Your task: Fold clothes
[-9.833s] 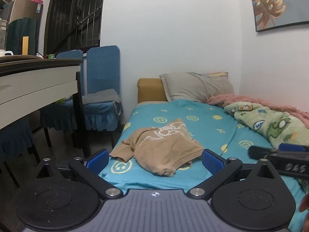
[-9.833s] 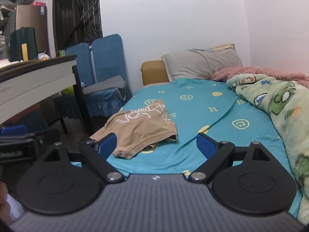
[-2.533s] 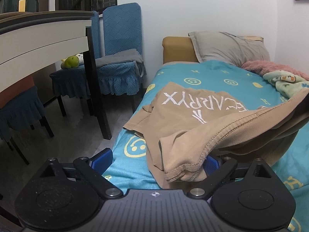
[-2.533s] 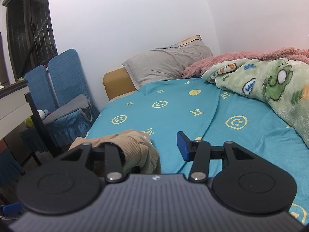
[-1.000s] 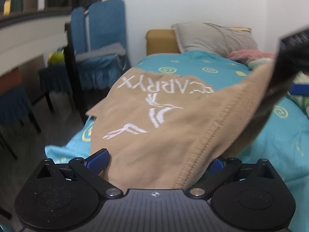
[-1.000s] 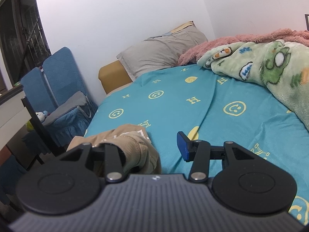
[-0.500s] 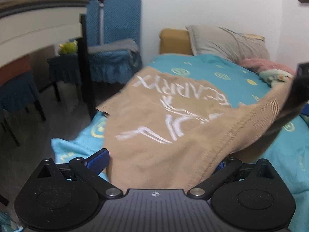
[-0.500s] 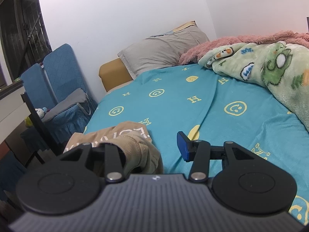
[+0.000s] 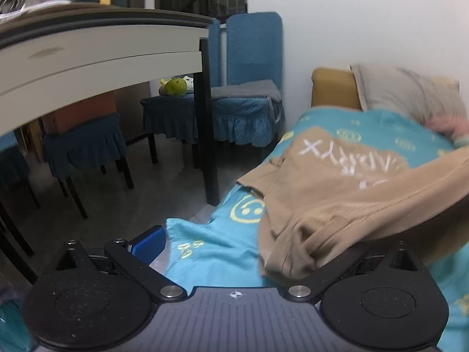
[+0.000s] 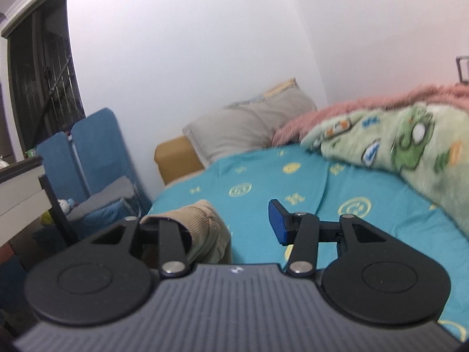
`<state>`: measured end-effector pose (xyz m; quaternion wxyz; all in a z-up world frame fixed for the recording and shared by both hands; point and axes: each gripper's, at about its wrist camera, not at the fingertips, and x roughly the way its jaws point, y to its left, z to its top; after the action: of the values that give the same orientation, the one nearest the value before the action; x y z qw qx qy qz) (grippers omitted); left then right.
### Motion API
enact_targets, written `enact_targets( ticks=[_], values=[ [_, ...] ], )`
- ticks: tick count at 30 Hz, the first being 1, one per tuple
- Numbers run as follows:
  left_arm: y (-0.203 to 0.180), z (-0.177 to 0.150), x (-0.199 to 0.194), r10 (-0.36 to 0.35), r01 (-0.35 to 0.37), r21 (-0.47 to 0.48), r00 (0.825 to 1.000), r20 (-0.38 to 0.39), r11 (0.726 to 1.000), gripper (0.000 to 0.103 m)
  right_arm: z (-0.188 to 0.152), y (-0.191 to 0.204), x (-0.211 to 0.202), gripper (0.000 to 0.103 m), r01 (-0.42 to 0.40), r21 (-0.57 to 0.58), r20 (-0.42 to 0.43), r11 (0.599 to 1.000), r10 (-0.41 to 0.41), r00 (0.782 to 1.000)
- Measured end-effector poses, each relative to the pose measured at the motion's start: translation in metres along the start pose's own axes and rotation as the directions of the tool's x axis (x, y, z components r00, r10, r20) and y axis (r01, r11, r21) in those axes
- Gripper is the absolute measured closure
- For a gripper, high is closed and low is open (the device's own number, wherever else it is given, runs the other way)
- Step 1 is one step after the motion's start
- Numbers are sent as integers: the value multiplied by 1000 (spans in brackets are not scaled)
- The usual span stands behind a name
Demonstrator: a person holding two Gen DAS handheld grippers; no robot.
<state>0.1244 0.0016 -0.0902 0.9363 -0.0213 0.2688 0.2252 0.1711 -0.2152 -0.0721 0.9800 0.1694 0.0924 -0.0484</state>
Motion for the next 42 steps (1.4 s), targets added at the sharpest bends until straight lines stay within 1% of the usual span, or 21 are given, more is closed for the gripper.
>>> enact_targets(
  ticks=[1, 4, 5, 7, 8, 10, 14, 16, 19, 20, 22, 26, 28, 30, 35, 36, 38, 40, 41, 42],
  values=[
    [1, 0, -1, 6, -6, 4, 1000, 10, 1000, 0, 1, 0, -2, 54, 2, -4, 10, 1000, -2, 1000],
    [11, 3, -14, 29, -26, -40, 995, 99, 999, 0, 4, -2, -5, 54, 16, -13, 28, 1000, -16, 999],
    [19, 5, -21, 33, -21, -80, 989, 144, 997, 0, 5, -3, -5, 54, 23, -15, 24, 1000, -22, 999],
    [33, 11, -38, 33, 4, -154, 971, 238, 988, 0, 5, -6, -5, 54, 29, -8, 8, 1000, -29, 1000],
    [38, 15, -44, 38, 11, -177, 961, 275, 984, 0, 5, -7, -5, 54, 25, -2, -2, 1000, -25, 1000],
    [48, 24, -55, 36, 43, -233, 945, 325, 972, 0, 5, -6, -9, 54, 11, -11, -11, 1000, -11, 1000],
    [66, 44, -74, 32, 97, -308, 921, 389, 946, 0, 10, 0, -25, 54, -20, -37, -6, 999, 20, 1000],
    [74, 56, -85, 31, 114, -320, 910, 414, 940, 0, 18, 5, -36, 54, -40, -49, 2, 998, 40, 999],
    [89, 80, -100, 8, 158, -353, 905, 426, 922, 0, 44, 14, -61, 53, -82, -62, 50, 995, 85, 995],
    [95, 89, -109, -10, 185, -363, 901, 433, 913, 0, 53, 16, -72, 53, -94, -69, 72, 993, 99, 992],
    [105, 107, -127, -36, 228, -364, 884, 466, 903, 0, 72, 19, -92, 53, -114, -71, 103, 991, 121, 987],
    [114, 147, -172, -74, 288, -318, 835, 545, 903, 0, 121, 24, -127, 53, -138, -49, 160, 989, 145, 976],
    [118, 171, -193, -92, 311, -287, 806, 585, 906, 0, 150, 28, -146, 53, -146, -51, 197, 988, 154, 968],
    [126, 197, -218, -106, 336, -263, 774, 624, 905, 0, 179, 33, -167, 53, -158, -60, 243, 986, 168, 955],
    [149, 257, -300, -118, 378, -215, 687, 717, 900, 0, 252, 43, -234, 53, -206, -81, 339, 975, 221, 914],
    [155, 268, -317, -128, 388, -202, 676, 726, 899, 0, 265, 46, -250, 53, -210, -86, 355, 974, 227, 907],
    [164, 294, -352, -171, 418, -177, 670, 723, 891, 0, 291, 47, -282, 53, -224, -88, 382, 971, 241, 892],
    [173, 310, -380, -223, 454, -156, 673, 706, 877, 0, 313, 45, -313, 53, -254, -63, 398, 965, 257, 881],
    [179, 315, -393, -234, 460, -147, 670, 704, 875, 0, 320, 45, -325, 53, -250, -67, 408, 966, 255, 877],
    [181, 317, -405, -238, 454, -134, 669, 704, 881, 0, 326, 45, -337, 53, -246, -70, 418, 967, 253, 873]
  ],
)
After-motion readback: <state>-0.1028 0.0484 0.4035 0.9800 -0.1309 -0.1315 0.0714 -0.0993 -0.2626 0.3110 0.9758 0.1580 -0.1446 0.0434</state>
